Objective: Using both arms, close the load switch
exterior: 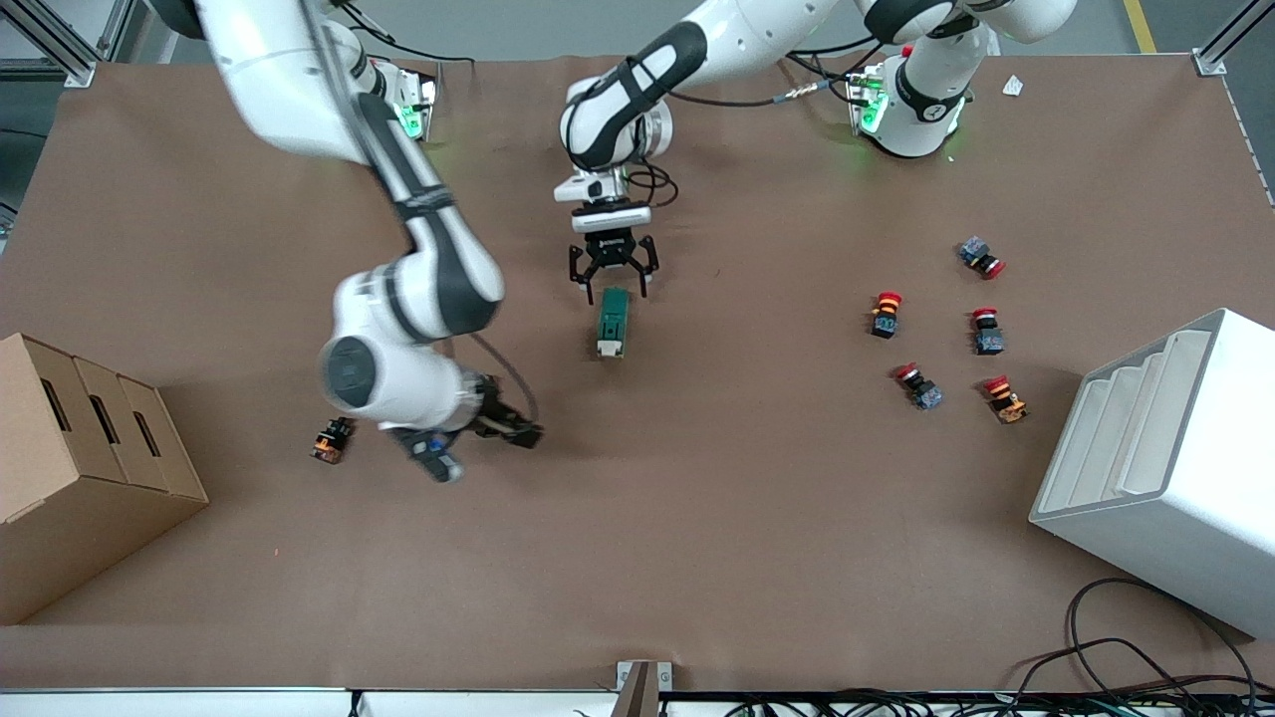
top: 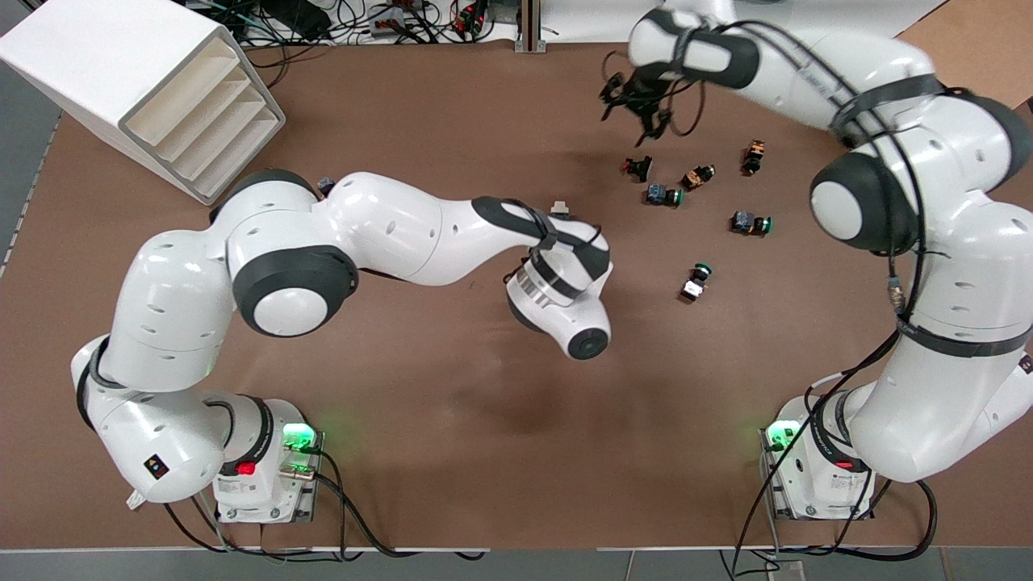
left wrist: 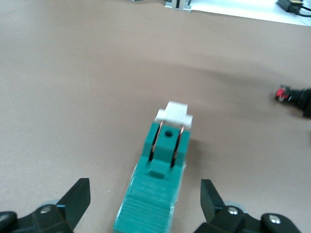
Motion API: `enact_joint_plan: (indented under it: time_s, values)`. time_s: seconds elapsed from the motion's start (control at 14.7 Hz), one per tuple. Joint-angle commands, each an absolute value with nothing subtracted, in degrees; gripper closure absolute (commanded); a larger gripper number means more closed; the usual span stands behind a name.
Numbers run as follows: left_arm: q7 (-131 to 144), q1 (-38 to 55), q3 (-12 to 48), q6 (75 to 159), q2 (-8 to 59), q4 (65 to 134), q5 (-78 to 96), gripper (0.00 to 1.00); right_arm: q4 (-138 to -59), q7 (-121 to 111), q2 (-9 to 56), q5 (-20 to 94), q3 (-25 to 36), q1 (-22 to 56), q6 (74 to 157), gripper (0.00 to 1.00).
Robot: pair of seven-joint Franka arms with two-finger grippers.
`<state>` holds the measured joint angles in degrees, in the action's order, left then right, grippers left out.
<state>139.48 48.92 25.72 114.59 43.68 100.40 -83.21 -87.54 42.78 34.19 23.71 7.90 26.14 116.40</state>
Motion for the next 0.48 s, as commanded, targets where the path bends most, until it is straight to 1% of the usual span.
enact_joint_plan:
  time_s: [0.0, 0.2, 0.27, 0.41]
  values:
    - [131.3, 48.5, 25.9, 114.3, 38.2, 98.8, -72.0, 0.00, -89.4, 30.3, 28.1, 16.7, 10.5, 22.4, 109.1, 0.00]
    - [118.9, 45.2, 25.7, 114.3, 31.6, 95.3, -56.2, 0.00, -89.4, 20.8, 24.0, 7.2, 15.9, 21.5, 105.0, 0.00]
    - [114.2, 43.4, 25.7, 114.1, 28.6, 94.6, -51.3, 0.00, -89.4, 15.5, 22.7, 6.8, 17.3, 20.1, 103.3, 0.00]
    - [103.9, 38.5, 25.8, 110.6, 22.7, 93.3, -42.8, 0.00, -89.3, 4.9, 20.1, 6.6, 19.1, 17.5, 100.2, 0.00]
